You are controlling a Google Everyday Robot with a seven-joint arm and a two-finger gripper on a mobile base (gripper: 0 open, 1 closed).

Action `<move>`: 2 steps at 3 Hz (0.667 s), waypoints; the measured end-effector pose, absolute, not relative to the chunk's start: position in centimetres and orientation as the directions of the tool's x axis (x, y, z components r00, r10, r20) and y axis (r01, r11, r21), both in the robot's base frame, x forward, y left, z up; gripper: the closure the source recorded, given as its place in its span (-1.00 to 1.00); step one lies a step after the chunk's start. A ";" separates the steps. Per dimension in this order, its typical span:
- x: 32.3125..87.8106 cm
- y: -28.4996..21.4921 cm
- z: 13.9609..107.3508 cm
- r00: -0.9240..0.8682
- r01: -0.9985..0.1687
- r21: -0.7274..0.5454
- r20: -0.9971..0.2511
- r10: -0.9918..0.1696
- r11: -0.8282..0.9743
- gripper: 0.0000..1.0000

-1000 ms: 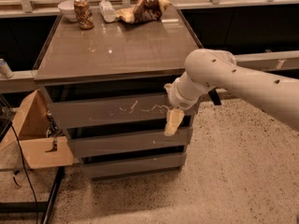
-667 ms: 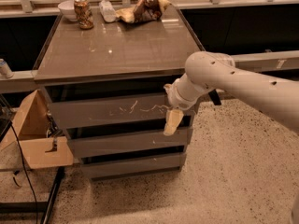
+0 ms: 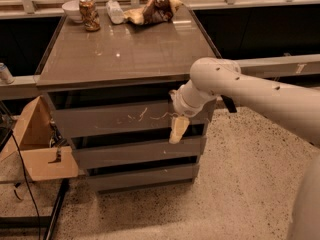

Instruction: Open top drawer

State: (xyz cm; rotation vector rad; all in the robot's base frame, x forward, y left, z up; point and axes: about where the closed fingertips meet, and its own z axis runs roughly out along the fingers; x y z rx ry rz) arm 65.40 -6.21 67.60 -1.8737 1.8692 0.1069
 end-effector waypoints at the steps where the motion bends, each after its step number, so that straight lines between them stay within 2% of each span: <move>1: 65.9 -5.8 67.2 0.059 -0.959 -0.279 -0.361 -0.931 0.047 -1.00; 2: 66.1 -5.6 66.6 0.054 -0.964 -0.262 -0.334 -0.941 0.038 -1.00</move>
Offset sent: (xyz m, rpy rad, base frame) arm 0.0111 0.0061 -0.0136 -0.0979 0.0415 -0.0013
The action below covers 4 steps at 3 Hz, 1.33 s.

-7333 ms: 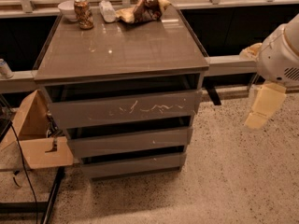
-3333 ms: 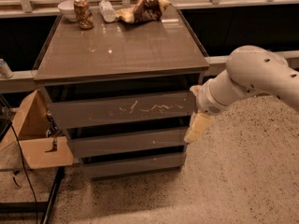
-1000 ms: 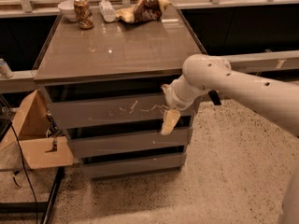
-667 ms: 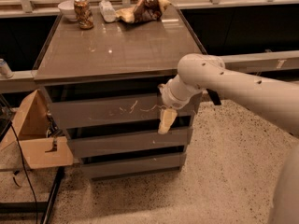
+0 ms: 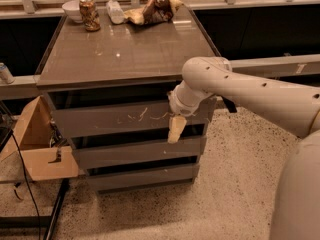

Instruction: Open top drawer

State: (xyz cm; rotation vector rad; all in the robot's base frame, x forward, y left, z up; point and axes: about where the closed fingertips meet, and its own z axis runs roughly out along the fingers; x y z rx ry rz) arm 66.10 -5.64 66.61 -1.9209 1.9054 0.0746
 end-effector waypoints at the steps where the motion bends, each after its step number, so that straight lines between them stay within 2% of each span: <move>1: 66.3 -5.8 65.4 0.032 -0.976 -0.214 -0.296 -0.955 0.034 -1.00; 4: 65.0 -7.0 64.4 -0.007 -0.996 -0.084 -0.219 -0.976 0.026 -1.00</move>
Offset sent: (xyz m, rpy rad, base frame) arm 0.0029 -0.0088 -0.0230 -0.1068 0.1379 -0.0171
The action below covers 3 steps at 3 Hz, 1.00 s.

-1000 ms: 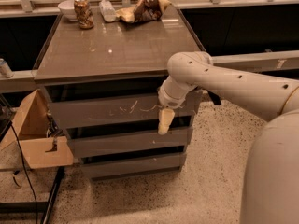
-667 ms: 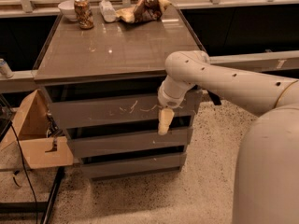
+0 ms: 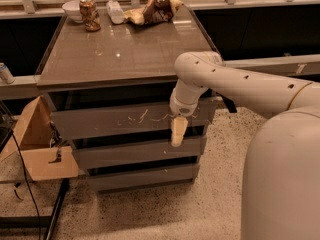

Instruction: Open top drawer

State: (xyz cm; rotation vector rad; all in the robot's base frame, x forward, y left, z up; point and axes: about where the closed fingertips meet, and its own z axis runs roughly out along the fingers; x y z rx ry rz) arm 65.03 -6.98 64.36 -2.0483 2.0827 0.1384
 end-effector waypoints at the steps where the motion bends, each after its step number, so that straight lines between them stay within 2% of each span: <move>1: 64.0 -7.5 65.0 -0.012 -0.997 -0.070 -0.223 -0.975 0.028 -1.00; 3: 60.1 -9.4 66.9 -0.029 -0.999 -0.029 -0.235 -0.972 0.037 -1.00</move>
Offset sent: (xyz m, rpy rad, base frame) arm -0.0430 -0.0228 0.0312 0.0270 0.0413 -0.0084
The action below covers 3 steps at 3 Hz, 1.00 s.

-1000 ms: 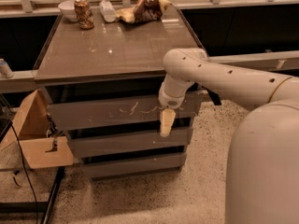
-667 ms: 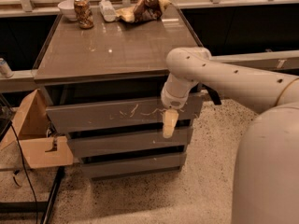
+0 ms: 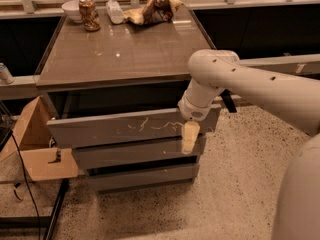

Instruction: Open top drawer

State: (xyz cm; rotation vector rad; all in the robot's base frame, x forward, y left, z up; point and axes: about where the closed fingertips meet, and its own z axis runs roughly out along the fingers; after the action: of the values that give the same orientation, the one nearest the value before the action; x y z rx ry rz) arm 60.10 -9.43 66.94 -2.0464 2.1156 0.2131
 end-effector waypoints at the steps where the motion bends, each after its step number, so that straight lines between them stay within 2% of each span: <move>1: 58.7 -10.1 67.4 -0.037 -0.999 -0.011 -0.235 -0.971 0.041 -1.00; 2: 56.9 -10.6 67.9 -0.041 -0.999 0.021 -0.228 -0.973 0.037 -1.00; 3: 56.5 -10.6 69.6 -0.036 -0.999 -0.018 -0.251 -0.967 0.042 -1.00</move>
Offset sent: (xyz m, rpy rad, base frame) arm -0.0549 -0.0199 0.0195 -0.0116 0.0855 0.0016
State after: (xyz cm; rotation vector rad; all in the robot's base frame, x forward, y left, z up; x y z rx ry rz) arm 56.51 -10.59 69.56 -2.0348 2.1170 0.2401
